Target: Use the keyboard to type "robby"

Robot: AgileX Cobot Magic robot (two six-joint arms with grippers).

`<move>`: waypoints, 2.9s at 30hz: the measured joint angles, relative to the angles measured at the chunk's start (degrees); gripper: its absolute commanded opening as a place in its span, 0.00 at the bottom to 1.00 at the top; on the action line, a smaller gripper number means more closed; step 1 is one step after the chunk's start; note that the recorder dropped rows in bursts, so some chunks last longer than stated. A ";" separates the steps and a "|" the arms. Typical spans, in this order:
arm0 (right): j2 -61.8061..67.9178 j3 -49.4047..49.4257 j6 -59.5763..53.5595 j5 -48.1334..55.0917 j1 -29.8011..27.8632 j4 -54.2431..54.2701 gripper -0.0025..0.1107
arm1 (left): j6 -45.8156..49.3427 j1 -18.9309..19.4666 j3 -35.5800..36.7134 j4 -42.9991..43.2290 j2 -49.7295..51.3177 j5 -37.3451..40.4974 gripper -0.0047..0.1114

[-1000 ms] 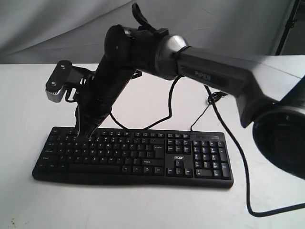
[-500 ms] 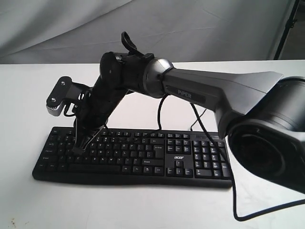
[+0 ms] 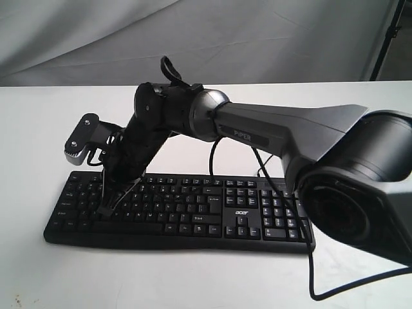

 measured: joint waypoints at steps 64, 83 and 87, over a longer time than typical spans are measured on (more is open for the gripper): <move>0.74 0.00 2.80 -1.48 0.68 -3.58 0.02 | 0.00 0.00 0.00 0.00 0.00 0.00 0.04; -2.67 0.00 3.35 0.33 0.68 -5.50 0.02 | 0.00 0.00 0.00 0.00 0.00 0.00 0.04; -3.00 0.00 4.39 2.76 0.46 -6.52 0.02 | 0.00 0.00 0.00 0.00 0.00 0.00 0.04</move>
